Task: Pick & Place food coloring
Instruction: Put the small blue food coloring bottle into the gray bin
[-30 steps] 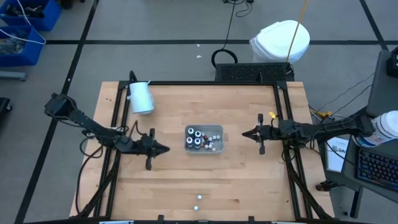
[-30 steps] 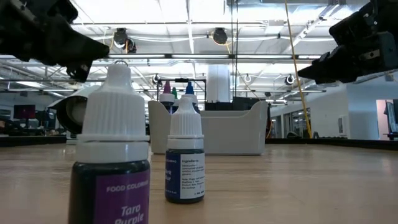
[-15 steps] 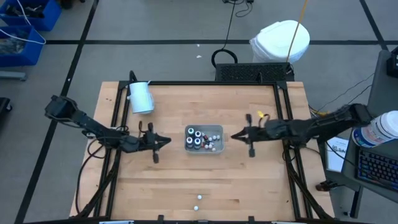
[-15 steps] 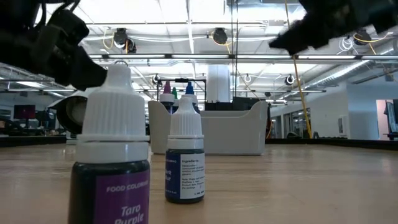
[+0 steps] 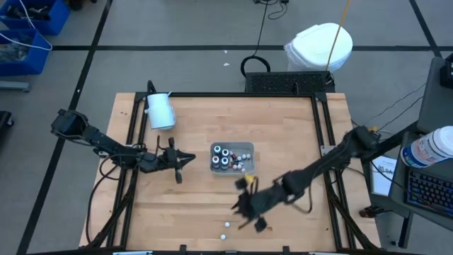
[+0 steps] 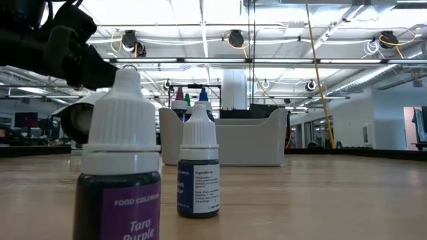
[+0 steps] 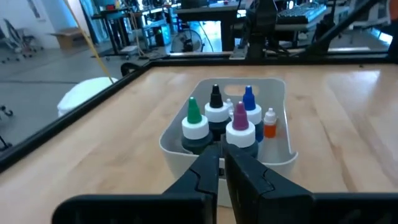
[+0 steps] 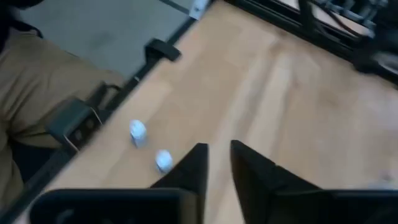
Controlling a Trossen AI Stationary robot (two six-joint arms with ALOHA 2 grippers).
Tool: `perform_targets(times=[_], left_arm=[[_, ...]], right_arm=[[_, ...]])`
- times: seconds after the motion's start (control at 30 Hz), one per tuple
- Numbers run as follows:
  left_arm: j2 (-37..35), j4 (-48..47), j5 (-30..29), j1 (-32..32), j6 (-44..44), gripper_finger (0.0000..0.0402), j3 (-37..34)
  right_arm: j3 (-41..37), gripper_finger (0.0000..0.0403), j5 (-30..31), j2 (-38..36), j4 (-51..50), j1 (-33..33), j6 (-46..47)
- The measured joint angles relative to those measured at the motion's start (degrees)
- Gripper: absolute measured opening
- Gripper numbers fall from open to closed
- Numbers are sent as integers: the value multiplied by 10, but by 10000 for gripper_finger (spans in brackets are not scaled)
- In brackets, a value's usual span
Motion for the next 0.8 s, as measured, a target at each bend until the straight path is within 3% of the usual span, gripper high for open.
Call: perform_targets(times=[0.13,0.33,0.53,0.7,0.8], left_arm=[[0,1,0,0,31,35,0],[0,5,0,0,42,35,0],[0,19,0,0,41,35,0],[0,33,0,0,40,35,0],[0,35,0,0,40,35,0]], right_arm=[[62,121,-1,76,6,27,-12],[69,191,-1,136,88,49,-30],[57,195,-4,159,153,59,-46],[13,188,-76,159,217,55,-57],[-2,189,-81,160,252,53,-56]])
